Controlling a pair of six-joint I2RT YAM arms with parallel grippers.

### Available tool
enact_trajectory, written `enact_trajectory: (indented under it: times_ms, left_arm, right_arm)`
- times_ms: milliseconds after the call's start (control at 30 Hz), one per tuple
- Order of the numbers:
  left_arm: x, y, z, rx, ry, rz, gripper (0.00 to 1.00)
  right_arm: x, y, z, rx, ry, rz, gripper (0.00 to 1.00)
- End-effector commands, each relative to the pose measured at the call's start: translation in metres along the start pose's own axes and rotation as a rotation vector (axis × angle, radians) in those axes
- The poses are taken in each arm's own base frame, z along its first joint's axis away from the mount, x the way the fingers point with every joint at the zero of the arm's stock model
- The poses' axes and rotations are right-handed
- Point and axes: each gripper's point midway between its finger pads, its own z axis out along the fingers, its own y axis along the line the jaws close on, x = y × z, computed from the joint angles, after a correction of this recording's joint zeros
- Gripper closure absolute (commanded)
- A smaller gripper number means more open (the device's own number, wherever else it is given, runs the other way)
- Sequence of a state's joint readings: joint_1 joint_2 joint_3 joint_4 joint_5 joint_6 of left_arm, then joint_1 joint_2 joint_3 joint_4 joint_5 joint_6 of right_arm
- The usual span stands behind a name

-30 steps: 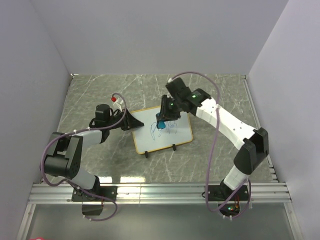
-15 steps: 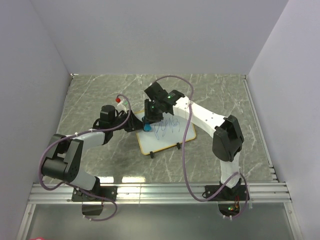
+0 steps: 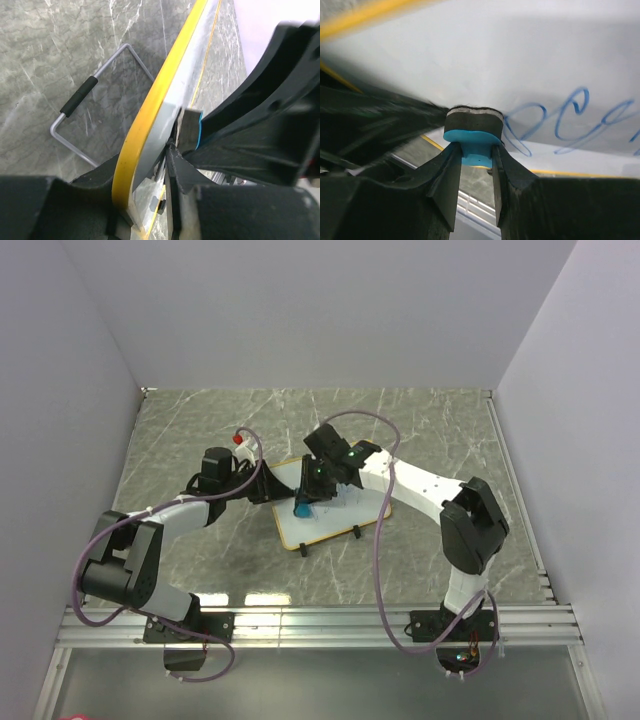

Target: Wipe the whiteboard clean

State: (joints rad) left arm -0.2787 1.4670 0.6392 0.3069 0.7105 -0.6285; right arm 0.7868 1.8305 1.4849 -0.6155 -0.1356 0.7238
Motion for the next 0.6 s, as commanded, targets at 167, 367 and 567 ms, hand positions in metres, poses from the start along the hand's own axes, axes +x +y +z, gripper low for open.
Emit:
enact_trajectory:
  times_ms: [167, 367, 567]
  left_arm:
    - [0.015, 0.034, -0.006, -0.189, 0.044, -0.015, 1.0]
    - [0.01, 0.03, -0.007, -0.19, 0.057, 0.0, 1.0]
    - [0.006, 0.024, -0.013, -0.199, 0.054, 0.017, 1.0]
  right_arm:
    - [0.061, -0.064, 0.026, 0.143, 0.116, 0.037, 1.0]
    - [0.089, -0.081, 0.026, 0.157, 0.163, 0.067, 1.0]
    - [0.062, -0.067, 0.018, 0.177, 0.113, 0.035, 1.0]
